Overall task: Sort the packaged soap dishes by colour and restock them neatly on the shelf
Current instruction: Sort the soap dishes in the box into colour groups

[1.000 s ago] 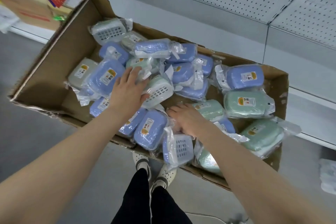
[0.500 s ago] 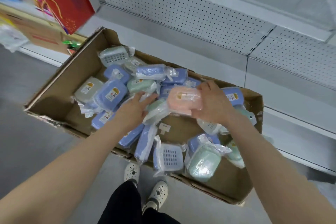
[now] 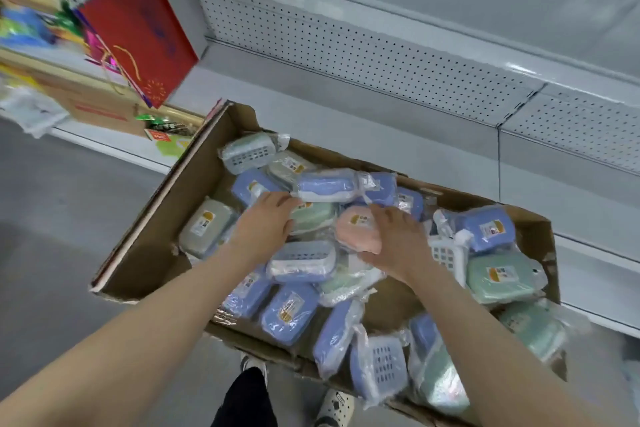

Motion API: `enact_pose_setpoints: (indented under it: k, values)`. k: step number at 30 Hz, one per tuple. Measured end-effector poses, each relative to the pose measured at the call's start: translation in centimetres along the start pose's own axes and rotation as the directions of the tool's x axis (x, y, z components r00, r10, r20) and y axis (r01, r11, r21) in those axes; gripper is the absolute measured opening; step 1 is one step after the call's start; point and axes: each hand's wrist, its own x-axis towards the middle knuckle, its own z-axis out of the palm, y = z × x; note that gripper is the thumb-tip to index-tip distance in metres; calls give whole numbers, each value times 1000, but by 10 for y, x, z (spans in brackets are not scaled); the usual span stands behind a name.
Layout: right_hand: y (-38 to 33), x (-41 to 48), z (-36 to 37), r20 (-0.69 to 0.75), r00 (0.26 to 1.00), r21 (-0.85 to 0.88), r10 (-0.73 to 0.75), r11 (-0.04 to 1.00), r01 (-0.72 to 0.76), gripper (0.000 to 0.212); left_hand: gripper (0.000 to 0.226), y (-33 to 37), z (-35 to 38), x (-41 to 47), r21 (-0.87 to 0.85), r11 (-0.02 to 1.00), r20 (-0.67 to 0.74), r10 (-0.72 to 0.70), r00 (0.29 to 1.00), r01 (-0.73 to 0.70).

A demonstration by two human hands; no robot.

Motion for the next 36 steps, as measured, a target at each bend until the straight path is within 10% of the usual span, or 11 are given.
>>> enact_pose_setpoints:
  k: [19, 36]
  values:
    - [-6, 12, 13, 26, 900, 119, 436, 892, -436, 87, 74, -83, 35, 164, 225, 941, 403, 145, 904, -251]
    - [21, -32, -6, -94, 851, 230, 517, 843, -487, 78, 84, -45, -44, 92, 284, 943, 21, 177, 984, -176]
